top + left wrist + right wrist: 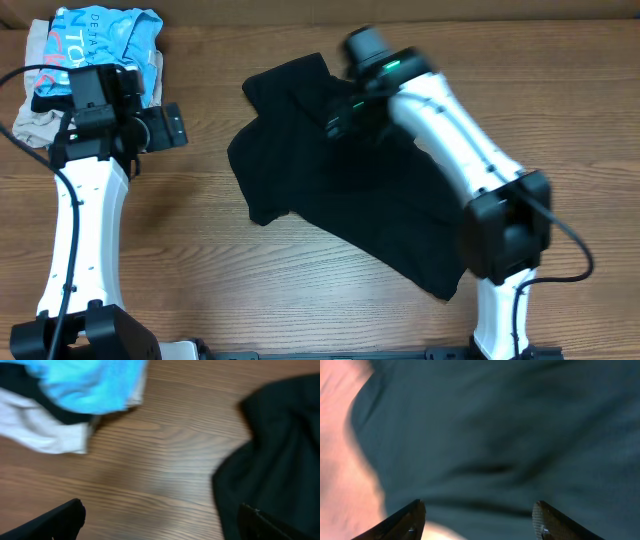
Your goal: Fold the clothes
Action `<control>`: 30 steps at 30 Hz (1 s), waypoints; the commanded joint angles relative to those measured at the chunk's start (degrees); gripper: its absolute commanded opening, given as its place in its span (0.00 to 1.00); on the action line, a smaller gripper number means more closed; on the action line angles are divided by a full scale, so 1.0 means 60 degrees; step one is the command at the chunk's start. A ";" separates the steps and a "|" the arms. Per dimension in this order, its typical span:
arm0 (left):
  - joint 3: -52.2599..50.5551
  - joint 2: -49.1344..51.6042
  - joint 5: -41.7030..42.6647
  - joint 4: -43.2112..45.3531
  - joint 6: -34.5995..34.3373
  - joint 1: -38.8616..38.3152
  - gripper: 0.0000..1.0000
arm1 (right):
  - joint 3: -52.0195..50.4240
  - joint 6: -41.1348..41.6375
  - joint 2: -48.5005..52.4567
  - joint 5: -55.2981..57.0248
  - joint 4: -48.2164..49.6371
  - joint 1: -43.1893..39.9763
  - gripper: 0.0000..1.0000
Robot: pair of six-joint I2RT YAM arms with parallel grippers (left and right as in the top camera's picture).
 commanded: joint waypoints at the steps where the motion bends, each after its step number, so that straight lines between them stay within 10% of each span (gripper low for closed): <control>1: 0.0193 0.0102 0.0812 -0.0106 0.0492 -0.0597 0.98 | -0.0168 0.0033 -0.0328 0.0368 0.0160 -0.1548 0.73; 30: 0.0197 0.1887 0.0787 -0.0117 0.0503 -0.2539 1.00 | -0.4149 -0.1217 -0.0255 -0.0208 0.5096 -0.2018 0.49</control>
